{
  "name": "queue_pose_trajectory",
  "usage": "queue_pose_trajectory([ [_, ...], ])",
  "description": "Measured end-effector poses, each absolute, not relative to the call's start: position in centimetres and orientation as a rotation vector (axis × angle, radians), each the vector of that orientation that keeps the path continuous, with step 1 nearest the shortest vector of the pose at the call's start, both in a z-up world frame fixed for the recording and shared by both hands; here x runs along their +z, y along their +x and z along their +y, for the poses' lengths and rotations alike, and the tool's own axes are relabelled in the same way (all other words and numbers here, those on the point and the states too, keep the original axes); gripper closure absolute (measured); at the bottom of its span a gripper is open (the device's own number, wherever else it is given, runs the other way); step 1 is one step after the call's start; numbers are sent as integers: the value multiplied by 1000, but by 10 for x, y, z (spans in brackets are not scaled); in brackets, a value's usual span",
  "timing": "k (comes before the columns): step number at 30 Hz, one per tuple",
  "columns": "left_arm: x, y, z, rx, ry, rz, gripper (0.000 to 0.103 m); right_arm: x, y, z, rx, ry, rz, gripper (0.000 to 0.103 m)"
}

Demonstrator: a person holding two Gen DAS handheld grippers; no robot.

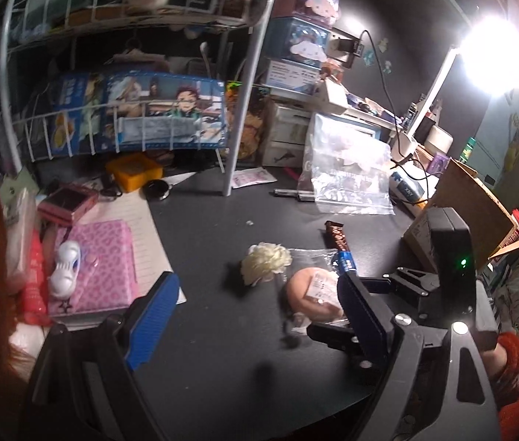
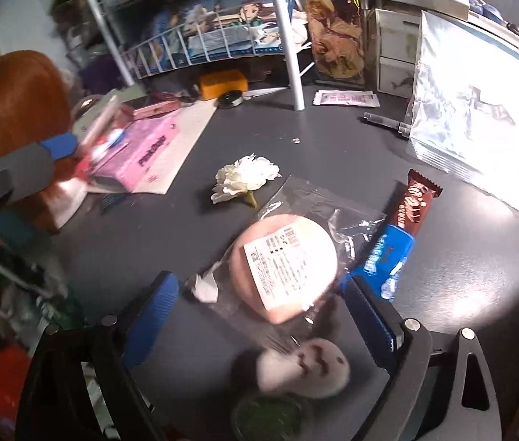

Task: Organize objects
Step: 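Reach both grippers to the pink sponge in its plastic bag and grasp it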

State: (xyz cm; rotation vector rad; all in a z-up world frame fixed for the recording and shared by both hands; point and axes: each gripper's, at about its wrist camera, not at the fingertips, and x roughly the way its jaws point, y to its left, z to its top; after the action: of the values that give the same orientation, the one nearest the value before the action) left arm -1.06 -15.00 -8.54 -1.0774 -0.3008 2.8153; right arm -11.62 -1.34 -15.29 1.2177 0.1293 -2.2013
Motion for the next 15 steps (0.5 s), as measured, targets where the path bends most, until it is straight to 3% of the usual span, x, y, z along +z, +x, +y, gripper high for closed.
queue_pose_trajectory([
  [10, -91, 0, -168, 2818, -1080, -329, 17, -163, -114, -38, -2438, 1186, 216, 12],
  [14, -92, 3, -171, 2820, -1085, -323, 17, -161, -114, -38, -2478, 1177, 218, 29],
  [15, -91, 3, -172, 2818, -1083, -323, 17, -162, -114, -38, -2481, 1181, 218, 29],
])
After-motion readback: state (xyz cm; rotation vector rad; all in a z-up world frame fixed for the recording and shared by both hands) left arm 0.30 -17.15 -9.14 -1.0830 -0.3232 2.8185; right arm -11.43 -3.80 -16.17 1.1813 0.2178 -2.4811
